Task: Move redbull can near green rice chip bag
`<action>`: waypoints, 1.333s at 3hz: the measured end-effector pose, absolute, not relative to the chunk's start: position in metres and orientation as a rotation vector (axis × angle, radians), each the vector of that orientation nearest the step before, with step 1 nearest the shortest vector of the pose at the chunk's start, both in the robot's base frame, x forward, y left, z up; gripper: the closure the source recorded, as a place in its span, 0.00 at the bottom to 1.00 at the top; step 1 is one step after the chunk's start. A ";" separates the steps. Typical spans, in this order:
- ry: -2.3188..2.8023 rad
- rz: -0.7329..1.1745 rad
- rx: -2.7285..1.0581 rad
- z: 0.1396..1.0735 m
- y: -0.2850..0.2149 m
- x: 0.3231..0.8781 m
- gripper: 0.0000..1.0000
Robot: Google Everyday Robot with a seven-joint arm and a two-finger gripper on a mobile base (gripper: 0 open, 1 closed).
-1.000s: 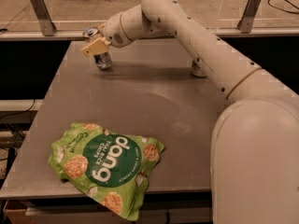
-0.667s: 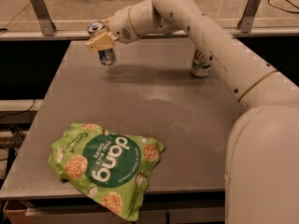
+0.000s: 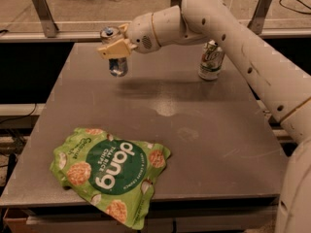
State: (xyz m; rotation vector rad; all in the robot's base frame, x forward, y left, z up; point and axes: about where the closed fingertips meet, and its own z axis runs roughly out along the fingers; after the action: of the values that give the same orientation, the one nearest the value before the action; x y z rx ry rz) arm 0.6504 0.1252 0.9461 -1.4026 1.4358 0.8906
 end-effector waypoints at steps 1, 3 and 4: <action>1.456 0.958 -1.398 0.937 0.117 0.623 1.00; 1.433 1.085 -1.461 0.924 0.133 0.574 1.00; 1.388 1.094 -1.504 0.924 0.145 0.550 0.82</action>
Offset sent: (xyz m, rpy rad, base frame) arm -0.0812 -0.0070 -0.0234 0.0278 0.1429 0.1166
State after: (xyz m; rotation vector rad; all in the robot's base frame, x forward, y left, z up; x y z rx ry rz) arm 0.5498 0.1450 0.9238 -1.5038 1.3878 1.0939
